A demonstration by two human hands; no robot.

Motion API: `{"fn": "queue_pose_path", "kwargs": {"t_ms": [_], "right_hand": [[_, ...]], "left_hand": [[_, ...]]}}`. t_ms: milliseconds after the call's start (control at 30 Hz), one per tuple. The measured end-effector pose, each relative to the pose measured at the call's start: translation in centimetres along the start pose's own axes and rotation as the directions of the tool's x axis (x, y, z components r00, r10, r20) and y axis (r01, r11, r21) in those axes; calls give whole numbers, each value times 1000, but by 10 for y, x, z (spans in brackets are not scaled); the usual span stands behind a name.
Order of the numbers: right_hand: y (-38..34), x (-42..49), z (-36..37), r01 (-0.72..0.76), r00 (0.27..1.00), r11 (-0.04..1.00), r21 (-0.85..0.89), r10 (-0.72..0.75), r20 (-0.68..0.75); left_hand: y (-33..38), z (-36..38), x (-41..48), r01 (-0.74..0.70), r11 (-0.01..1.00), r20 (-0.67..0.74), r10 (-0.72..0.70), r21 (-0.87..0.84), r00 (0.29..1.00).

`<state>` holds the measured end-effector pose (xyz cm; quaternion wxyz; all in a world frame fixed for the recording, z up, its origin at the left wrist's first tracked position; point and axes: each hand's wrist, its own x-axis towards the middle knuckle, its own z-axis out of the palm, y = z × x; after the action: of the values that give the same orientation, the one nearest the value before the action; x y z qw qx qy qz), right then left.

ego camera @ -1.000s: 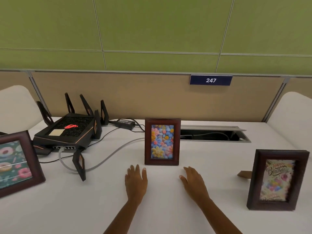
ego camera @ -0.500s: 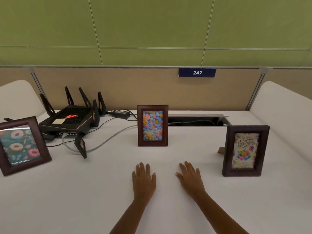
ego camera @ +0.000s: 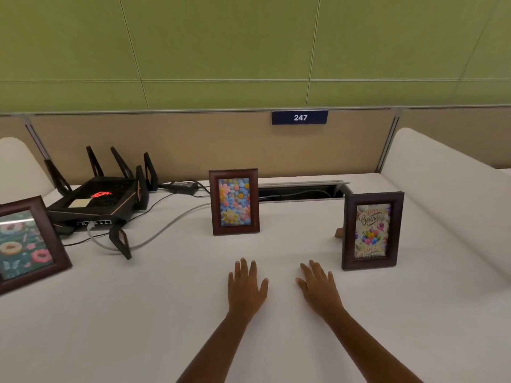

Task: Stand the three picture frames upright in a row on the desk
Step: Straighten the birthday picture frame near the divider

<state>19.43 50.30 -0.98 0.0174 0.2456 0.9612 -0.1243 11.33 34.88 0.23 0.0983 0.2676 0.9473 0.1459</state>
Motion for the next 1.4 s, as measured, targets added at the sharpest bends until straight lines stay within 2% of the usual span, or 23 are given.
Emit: {"fn": "queue_pose_path", "kwargs": {"t_ms": [233,367,533,700,833,933,1033,1100,1233,1400], "right_hand": [[29,-14,-14,-65,985,996,58,73,-153],[51,-16,-25,-55,958,993,102,82,-276],[86,-11,-33,32,863,971,235,91,-497],[128,-3,-45,115,780,944,309,107,-617],[161,7,-63,107,733,898,427,218,-644],[182,18,-74,78,746,833,548,316,-587],[200,31,-80,7,835,679,734,400,-378],[209,39,-83,-44,887,568,822,401,-230],[223,52,-84,-104,963,484,869,269,-35],[227,63,-85,-102,994,443,890,78,76]], "left_hand": [[28,-5,3,-76,997,-32,76,-3,997],[54,-1,10,-113,992,-40,111,-61,993],[89,9,22,-117,984,3,119,-134,993],[133,16,34,-24,934,54,47,-357,997],[166,22,53,67,793,87,-17,-606,996],[189,19,65,97,652,110,-21,-752,994],[202,19,76,144,557,153,-31,-818,988],[208,19,81,169,479,185,-13,-862,983],[217,17,86,201,327,218,15,-923,976],[224,21,97,188,227,191,-12,-956,982]]}}
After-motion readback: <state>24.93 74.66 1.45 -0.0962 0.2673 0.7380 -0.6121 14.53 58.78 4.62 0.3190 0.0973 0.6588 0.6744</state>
